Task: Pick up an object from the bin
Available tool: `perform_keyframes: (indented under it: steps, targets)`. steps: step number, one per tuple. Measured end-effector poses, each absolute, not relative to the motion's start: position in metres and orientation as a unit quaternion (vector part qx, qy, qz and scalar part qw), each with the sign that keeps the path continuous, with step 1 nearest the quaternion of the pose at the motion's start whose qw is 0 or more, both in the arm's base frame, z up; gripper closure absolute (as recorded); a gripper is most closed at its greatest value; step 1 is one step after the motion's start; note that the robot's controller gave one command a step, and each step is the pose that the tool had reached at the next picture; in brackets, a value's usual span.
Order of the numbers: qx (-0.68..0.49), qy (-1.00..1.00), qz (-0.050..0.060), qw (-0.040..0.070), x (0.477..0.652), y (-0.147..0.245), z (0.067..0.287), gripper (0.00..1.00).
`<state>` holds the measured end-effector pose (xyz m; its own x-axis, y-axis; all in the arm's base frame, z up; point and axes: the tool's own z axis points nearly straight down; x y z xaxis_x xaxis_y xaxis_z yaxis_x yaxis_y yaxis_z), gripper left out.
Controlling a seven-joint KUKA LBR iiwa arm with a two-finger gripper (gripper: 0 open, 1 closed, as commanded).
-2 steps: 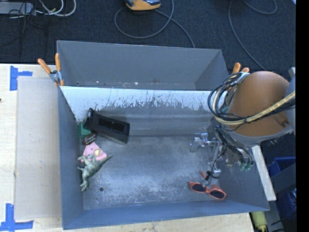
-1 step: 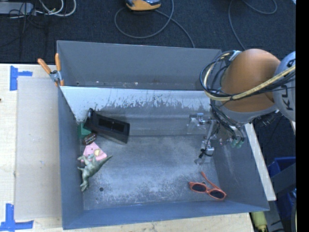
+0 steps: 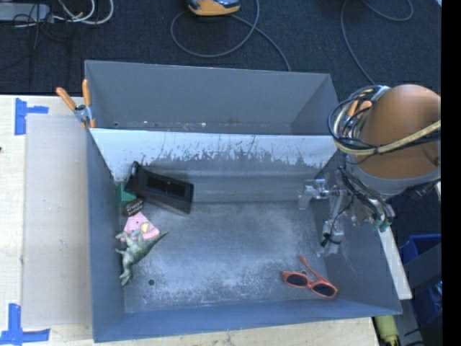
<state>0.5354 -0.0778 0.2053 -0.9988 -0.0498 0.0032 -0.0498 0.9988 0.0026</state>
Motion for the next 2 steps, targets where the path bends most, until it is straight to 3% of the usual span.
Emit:
perform_keyframes:
  steps: [1, 2]
  targets:
    - [0.040, -0.999, 0.001, -0.001, 0.523, -0.086, 0.158, 0.00]
    - [0.053, -0.999, -0.002, 0.001, 0.489, -0.114, 0.104, 0.00]
